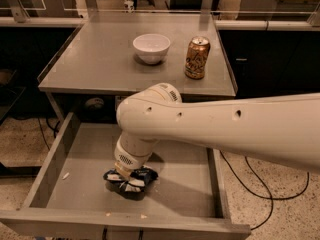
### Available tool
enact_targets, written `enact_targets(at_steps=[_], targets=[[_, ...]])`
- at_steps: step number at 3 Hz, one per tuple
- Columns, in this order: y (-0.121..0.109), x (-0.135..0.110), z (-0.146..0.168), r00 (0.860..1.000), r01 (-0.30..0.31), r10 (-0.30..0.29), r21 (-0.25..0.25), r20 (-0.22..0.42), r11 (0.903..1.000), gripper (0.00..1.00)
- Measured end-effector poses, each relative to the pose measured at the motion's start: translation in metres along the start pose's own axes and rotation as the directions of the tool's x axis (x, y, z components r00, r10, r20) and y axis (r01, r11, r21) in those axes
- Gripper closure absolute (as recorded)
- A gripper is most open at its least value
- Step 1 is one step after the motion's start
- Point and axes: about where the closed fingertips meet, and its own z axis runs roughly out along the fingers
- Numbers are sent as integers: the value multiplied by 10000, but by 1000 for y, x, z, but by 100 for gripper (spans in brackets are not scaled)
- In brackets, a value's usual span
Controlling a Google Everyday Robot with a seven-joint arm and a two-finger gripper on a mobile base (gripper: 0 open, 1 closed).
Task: Place blue chip bag into top drawer
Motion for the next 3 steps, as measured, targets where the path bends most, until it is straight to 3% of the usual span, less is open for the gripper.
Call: enact_targets(at_steps=[2, 3], targets=[[0, 0, 0, 10000, 1, -1, 0, 0, 10000, 36], [0, 0, 0, 10000, 2, -2, 0, 0, 10000, 6]])
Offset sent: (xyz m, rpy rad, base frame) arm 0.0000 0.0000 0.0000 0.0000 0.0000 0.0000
